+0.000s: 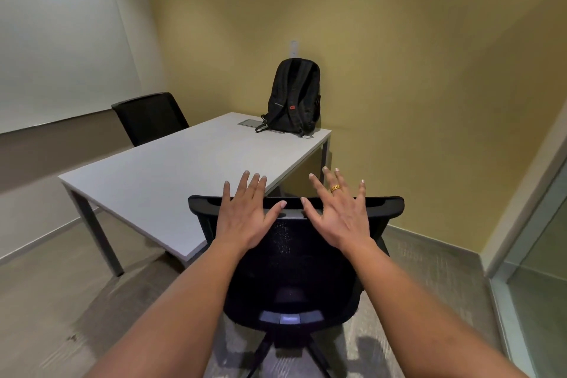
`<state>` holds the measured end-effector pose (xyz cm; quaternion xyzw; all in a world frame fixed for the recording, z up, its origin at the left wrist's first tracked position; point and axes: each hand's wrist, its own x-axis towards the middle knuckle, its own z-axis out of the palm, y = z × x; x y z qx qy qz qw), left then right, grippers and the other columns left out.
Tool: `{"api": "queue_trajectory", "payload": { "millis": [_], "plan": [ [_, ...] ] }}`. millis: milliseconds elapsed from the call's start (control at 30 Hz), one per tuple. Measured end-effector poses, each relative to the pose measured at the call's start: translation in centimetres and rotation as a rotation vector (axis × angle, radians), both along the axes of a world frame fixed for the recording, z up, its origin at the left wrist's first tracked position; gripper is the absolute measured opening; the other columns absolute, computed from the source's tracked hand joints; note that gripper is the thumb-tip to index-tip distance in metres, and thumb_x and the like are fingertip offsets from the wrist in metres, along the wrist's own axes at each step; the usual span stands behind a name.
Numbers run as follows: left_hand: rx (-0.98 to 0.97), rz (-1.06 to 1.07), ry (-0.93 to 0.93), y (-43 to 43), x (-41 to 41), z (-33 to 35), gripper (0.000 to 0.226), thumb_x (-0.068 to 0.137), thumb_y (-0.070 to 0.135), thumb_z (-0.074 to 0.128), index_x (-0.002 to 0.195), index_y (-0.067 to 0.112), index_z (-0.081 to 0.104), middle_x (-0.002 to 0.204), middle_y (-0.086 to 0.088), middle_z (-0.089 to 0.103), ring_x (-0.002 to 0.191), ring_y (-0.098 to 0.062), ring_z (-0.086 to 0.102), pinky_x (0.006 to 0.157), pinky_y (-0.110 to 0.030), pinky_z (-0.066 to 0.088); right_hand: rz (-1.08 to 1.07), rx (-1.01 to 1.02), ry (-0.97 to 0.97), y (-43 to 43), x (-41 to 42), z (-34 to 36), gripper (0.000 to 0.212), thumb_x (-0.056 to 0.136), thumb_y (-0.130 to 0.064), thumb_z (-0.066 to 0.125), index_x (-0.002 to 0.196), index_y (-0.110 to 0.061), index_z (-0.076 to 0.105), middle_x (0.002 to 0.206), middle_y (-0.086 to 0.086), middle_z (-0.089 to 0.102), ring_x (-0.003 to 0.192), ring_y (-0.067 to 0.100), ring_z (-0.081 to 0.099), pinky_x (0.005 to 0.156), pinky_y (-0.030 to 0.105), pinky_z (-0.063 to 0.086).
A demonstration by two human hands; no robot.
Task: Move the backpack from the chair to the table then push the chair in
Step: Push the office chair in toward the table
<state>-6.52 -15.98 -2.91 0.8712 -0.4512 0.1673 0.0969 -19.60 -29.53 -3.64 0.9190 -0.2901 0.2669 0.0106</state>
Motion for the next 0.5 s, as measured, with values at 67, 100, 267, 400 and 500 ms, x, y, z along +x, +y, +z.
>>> {"api": "queue_trajectory", "payload": {
  "millis": [67,100,267,400,500],
  "plan": [
    [-0.002,0.029,-0.006,-0.3,-0.2,0.0,0.093,0.071,0.071,-0.012,0.146,0.019,0.008,0.157,0.000,0.010,0.144,-0.016,-0.005,0.116,-0.047,-0.003,0.028,0.002,0.001,-0.5,0.0,0.0,0.066,0.085,-0.065,0.012,0.142,-0.032,0.018,0.155,0.001,0.014,0.142,0.017,0.001,0.109,0.057,-0.006],
    [-0.002,0.042,-0.011,-0.5,-0.2,0.0,0.093,0.071,0.071,-0.012,0.146,0.020,0.008,0.157,0.000,0.010,0.144,-0.016,-0.005,0.115,-0.047,-0.003,0.039,-0.001,0.003,-0.8,0.1,0.0,0.066,0.085,-0.065,0.012,0.142,-0.032,0.018,0.155,0.001,0.015,0.142,0.018,0.001,0.109,0.057,-0.006],
    [-0.016,0.072,-0.014,-2.1,-0.7,0.0,0.092,0.071,0.070,-0.012,0.146,0.020,0.009,0.156,0.000,0.012,0.144,-0.016,-0.003,0.116,-0.046,-0.002,0.074,-0.016,-0.001,-3.1,0.3,0.0,0.068,0.083,-0.065,0.010,0.142,-0.032,0.021,0.154,0.000,0.017,0.142,0.018,0.003,0.109,0.057,-0.005],
    [-0.038,0.098,-0.010,-4.3,-1.4,-0.2,0.090,0.074,0.070,-0.010,0.145,0.019,0.012,0.156,0.000,0.016,0.144,-0.017,-0.002,0.115,-0.046,-0.001,0.092,-0.021,0.006,-5.9,0.4,-0.2,0.067,0.084,-0.066,0.011,0.141,-0.033,0.021,0.154,0.000,0.016,0.142,0.017,0.002,0.108,0.057,-0.007],
    [-0.056,0.118,-0.006,-6.5,-1.7,-0.5,0.090,0.074,0.070,-0.010,0.145,0.020,0.013,0.155,0.000,0.018,0.144,-0.018,0.000,0.115,-0.046,0.000,0.118,-0.019,0.009,-8.6,0.6,-0.3,0.065,0.084,-0.065,0.012,0.141,-0.035,0.019,0.155,0.000,0.014,0.142,0.016,0.000,0.108,0.058,-0.009]
  ]
}}
